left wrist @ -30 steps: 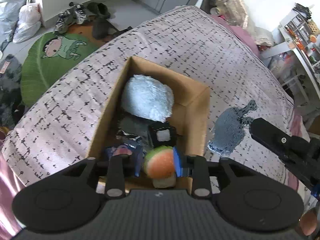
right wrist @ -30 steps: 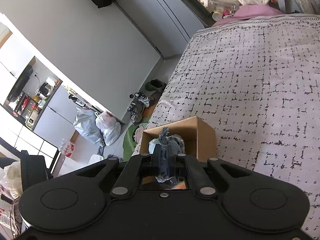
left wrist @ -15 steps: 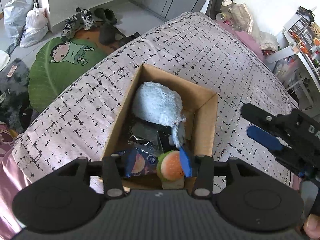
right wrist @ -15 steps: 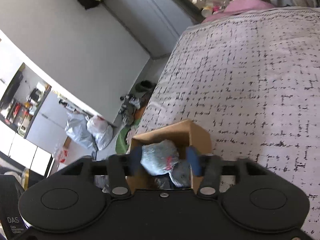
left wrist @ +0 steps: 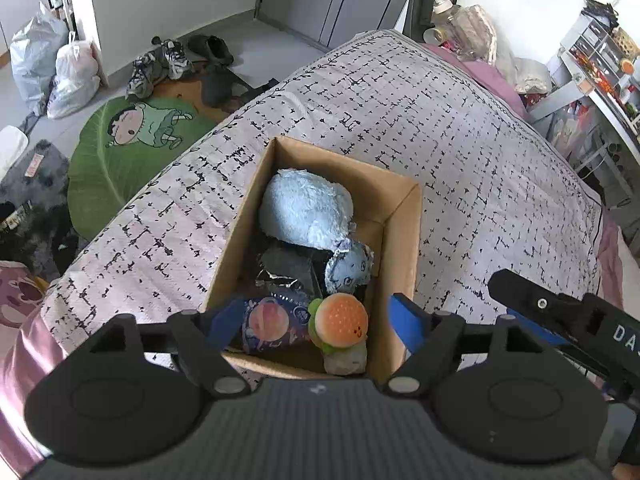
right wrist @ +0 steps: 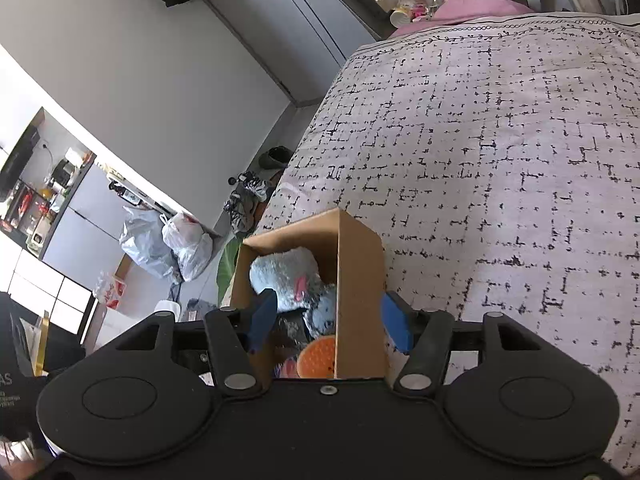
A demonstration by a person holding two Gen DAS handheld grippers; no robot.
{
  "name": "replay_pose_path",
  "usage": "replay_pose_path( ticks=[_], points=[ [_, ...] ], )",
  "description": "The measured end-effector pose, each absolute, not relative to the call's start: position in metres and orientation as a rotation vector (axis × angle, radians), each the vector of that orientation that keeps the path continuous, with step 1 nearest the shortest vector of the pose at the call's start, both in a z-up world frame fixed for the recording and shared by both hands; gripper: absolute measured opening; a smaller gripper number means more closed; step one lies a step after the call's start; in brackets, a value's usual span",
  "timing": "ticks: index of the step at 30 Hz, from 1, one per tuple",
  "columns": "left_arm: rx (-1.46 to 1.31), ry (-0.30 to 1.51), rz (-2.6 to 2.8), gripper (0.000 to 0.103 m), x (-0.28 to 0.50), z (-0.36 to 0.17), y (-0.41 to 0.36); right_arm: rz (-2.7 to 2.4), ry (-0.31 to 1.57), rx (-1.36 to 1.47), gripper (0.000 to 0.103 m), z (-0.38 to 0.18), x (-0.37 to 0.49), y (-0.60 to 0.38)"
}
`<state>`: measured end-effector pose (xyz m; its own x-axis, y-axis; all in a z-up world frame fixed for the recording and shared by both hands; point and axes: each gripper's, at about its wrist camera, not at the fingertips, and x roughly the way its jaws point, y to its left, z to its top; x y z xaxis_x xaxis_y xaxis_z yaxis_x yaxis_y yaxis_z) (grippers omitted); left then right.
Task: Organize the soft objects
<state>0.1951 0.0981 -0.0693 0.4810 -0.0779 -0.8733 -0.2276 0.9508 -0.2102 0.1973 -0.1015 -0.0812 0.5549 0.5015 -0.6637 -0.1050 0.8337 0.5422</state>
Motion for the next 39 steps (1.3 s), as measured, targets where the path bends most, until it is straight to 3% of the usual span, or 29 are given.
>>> replay_pose_path(
  ticks=[8,10,13,24,28,39],
  points=[
    [-0.258,1.063,0.078,0.081,0.18,-0.06,0.079,0.377,0.885,0.446,0.07,-0.067,0.175,-0.117],
    [-0.247,1.055,0.069,0.082,0.176,-0.055,0.074,0.369,0.871,0.435,0.077,-0.061,0.169,-0.122],
    [-0.227,1.042,0.057,0.086,0.169,-0.05,0.067,0.339,0.845,0.405,0.086,-0.051,0.159,-0.131],
    [-0.168,1.0,0.009,0.096,0.145,-0.027,0.043,0.274,0.791,0.327,0.102,-0.023,0.128,-0.163],
    [-0.153,0.996,-0.005,0.102,0.137,-0.021,0.039,0.259,0.783,0.306,0.103,-0.014,0.12,-0.174],
    [-0.109,0.951,-0.063,0.103,0.112,0.005,0.024,0.246,0.764,0.288,0.103,0.001,0.094,-0.198]
  ],
)
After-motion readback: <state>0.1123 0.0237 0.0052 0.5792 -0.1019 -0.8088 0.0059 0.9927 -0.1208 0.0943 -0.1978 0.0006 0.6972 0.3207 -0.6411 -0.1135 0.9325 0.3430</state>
